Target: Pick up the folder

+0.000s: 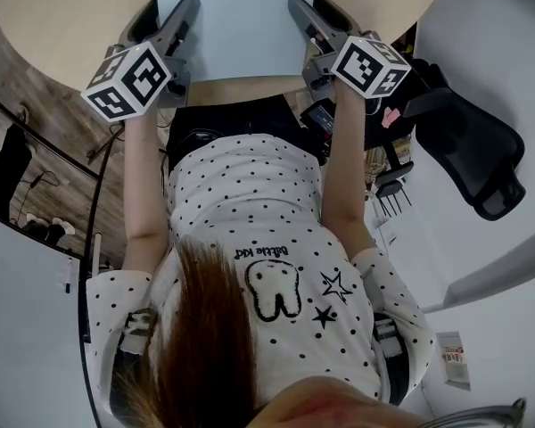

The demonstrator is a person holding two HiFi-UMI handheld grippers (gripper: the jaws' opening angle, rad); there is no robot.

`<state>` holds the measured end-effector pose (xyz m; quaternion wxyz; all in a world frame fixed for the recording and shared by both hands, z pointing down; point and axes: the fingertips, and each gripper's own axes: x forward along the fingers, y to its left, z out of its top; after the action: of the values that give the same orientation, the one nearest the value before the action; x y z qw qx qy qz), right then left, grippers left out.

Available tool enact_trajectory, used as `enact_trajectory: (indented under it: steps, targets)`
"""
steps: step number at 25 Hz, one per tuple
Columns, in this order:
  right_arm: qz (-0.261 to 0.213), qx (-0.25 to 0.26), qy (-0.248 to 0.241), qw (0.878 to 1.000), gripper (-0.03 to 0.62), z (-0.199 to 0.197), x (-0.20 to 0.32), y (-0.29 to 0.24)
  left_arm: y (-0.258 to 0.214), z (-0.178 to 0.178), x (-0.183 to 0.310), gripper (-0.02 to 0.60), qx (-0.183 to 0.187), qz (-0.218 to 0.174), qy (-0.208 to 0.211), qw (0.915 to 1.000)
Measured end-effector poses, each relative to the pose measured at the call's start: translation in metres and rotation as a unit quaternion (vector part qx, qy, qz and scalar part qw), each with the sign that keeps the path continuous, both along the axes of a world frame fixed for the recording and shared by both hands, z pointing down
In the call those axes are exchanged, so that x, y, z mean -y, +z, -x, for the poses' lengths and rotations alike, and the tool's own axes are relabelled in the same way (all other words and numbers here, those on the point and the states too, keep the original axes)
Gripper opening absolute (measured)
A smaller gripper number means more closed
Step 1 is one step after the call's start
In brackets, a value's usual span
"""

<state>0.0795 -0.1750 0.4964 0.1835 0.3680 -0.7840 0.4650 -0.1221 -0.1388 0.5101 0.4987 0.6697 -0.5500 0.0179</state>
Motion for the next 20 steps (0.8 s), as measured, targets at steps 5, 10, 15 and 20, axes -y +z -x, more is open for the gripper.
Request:
enact_trajectory:
  steps: [5,10,15,20]
  targets:
    - [-0.012,-0.001,0.003,1.0,0.225,0.002,0.001,-0.004,-0.001,0.001,0.0,0.282,-0.001,0.0,-0.004,1.0]
    - [-0.018,-0.005,0.003,1.0,0.221,0.003,0.002,-0.006,-0.001,0.001,0.0,0.282,-0.001,0.003,-0.004,1.0]
    - [-0.023,-0.003,0.005,1.0,0.219,0.002,0.004,-0.011,-0.005,0.0,0.001,0.282,-0.007,0.003,-0.006,1.0]
    - [-0.039,-0.001,0.009,0.999,0.219,0.001,0.004,-0.021,-0.012,-0.001,0.001,0.282,-0.014,-0.008,-0.008,0.9998]
